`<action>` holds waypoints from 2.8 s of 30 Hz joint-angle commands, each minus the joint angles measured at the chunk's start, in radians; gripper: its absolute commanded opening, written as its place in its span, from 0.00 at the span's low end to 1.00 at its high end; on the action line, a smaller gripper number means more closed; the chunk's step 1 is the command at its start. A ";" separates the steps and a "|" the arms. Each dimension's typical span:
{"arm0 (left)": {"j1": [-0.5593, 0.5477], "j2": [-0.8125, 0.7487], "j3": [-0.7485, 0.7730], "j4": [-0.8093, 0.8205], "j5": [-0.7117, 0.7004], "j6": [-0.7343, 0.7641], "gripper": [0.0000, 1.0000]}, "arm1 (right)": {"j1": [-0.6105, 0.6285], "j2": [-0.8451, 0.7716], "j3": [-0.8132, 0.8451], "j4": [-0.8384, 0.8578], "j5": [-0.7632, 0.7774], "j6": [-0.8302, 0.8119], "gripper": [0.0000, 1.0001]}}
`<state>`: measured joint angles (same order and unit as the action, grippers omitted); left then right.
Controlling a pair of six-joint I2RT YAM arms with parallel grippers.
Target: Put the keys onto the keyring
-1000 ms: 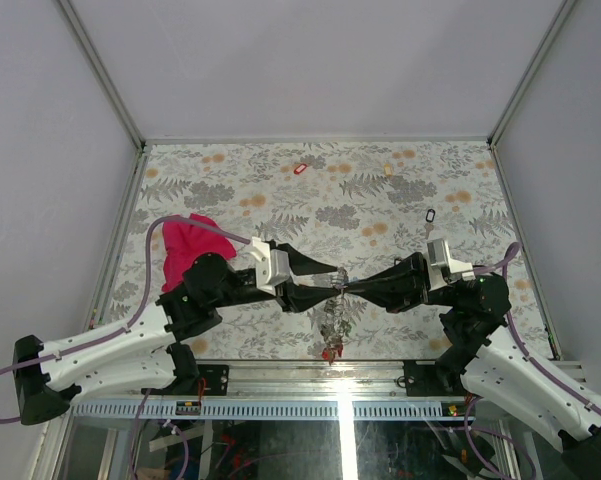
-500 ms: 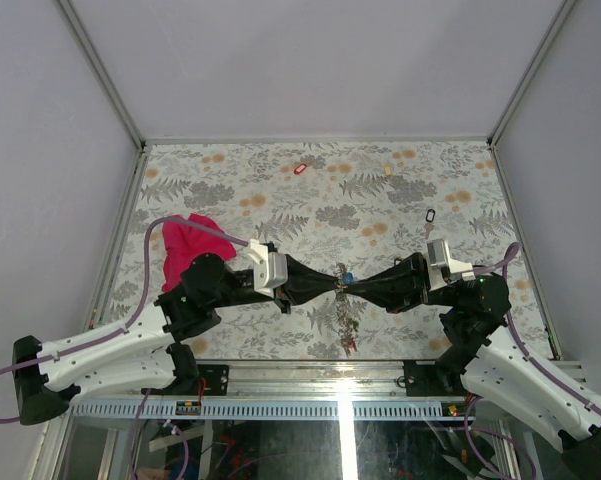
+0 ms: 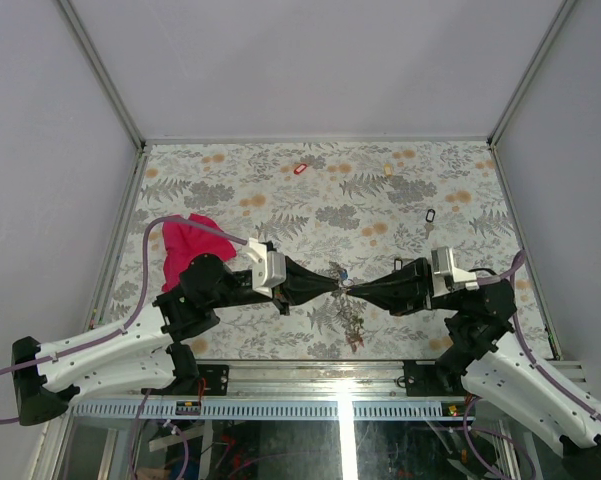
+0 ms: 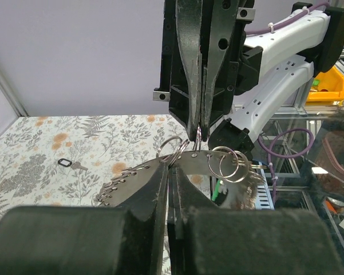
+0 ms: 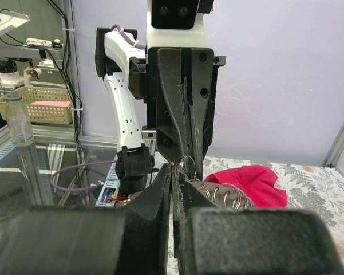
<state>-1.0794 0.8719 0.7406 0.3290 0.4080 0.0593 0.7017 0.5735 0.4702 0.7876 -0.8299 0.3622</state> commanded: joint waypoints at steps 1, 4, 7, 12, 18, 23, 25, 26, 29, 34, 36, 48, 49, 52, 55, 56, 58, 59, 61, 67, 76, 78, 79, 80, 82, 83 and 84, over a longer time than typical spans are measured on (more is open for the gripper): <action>-0.004 -0.017 0.043 0.026 -0.013 -0.046 0.00 | 0.005 -0.026 0.066 -0.039 0.000 -0.084 0.01; -0.005 -0.011 0.041 0.032 -0.013 -0.063 0.00 | 0.005 -0.035 0.078 -0.090 -0.003 -0.123 0.01; -0.004 -0.011 0.038 0.036 -0.012 -0.075 0.00 | 0.005 -0.039 0.082 -0.103 -0.005 -0.132 0.00; -0.004 -0.005 0.036 0.043 -0.037 -0.113 0.13 | 0.005 -0.041 0.085 -0.096 -0.006 -0.126 0.00; -0.005 -0.003 0.031 0.053 -0.081 -0.136 0.31 | 0.005 -0.037 0.081 -0.083 -0.013 -0.117 0.00; -0.005 -0.003 0.032 0.045 -0.084 -0.129 0.34 | 0.005 -0.037 0.082 -0.077 -0.014 -0.116 0.00; -0.004 -0.002 0.032 0.041 -0.086 -0.129 0.35 | 0.005 -0.035 0.081 -0.074 -0.019 -0.113 0.00; -0.004 0.000 0.030 0.041 -0.088 -0.130 0.37 | 0.005 -0.035 0.081 -0.073 -0.021 -0.111 0.00; -0.004 0.005 0.033 0.043 -0.092 -0.134 0.40 | 0.005 -0.035 0.076 -0.071 -0.026 -0.104 0.00; -0.003 0.013 0.042 0.047 -0.149 -0.150 0.41 | 0.005 -0.033 0.073 -0.063 -0.031 -0.098 0.00; -0.004 0.013 0.048 0.047 -0.193 -0.173 0.40 | 0.005 -0.034 0.072 -0.065 -0.032 -0.098 0.00; -0.004 -0.103 -0.056 0.180 -0.104 -0.140 0.37 | 0.005 -0.047 0.063 -0.045 0.043 -0.089 0.00; -0.004 -0.113 -0.072 0.208 -0.078 -0.137 0.37 | 0.005 -0.045 0.059 -0.027 0.055 -0.078 0.00; -0.005 -0.114 -0.091 0.255 -0.004 -0.128 0.35 | 0.005 -0.033 0.045 0.034 0.102 -0.034 0.00; -0.005 -0.089 -0.064 0.252 0.044 -0.121 0.28 | 0.005 -0.013 0.025 0.127 0.125 0.032 0.00; -0.005 -0.078 -0.054 0.247 0.052 -0.119 0.26 | 0.005 -0.005 0.018 0.162 0.130 0.055 0.00; -0.005 -0.056 -0.037 0.239 0.065 -0.110 0.22 | 0.004 0.016 0.008 0.233 0.134 0.094 0.00; -0.004 -0.046 -0.032 0.240 0.067 -0.107 0.22 | 0.005 0.023 0.004 0.253 0.134 0.110 0.00; -0.004 -0.032 -0.023 0.246 0.071 -0.102 0.22 | 0.005 0.032 0.003 0.274 0.130 0.124 0.00; -0.004 -0.009 -0.017 0.277 0.057 -0.102 0.21 | 0.006 0.035 0.004 0.278 0.115 0.128 0.00; -0.004 0.007 -0.022 0.315 0.031 -0.117 0.26 | 0.005 0.037 0.001 0.282 0.098 0.135 0.00; -0.004 0.014 -0.014 0.315 0.037 -0.119 0.27 | 0.005 0.037 0.000 0.284 0.097 0.135 0.00; -0.004 0.019 -0.012 0.315 0.040 -0.120 0.27 | 0.005 0.038 0.001 0.285 0.097 0.135 0.00; -0.004 0.023 -0.008 0.315 0.042 -0.122 0.28 | 0.005 0.039 0.001 0.286 0.097 0.135 0.00; -0.004 0.031 -0.005 0.315 0.043 -0.124 0.29 | 0.005 0.040 0.001 0.288 0.095 0.136 0.00; -0.004 0.034 -0.003 0.317 0.044 -0.124 0.29 | 0.005 0.041 0.002 0.288 0.093 0.136 0.00; -0.006 0.038 -0.002 0.318 0.044 -0.126 0.29 | 0.005 0.042 0.002 0.288 0.091 0.136 0.00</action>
<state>-1.0794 0.9020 0.6991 0.5732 0.4515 -0.0662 0.7017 0.6193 0.4545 0.9642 -0.7456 0.4908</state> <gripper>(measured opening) 0.286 0.010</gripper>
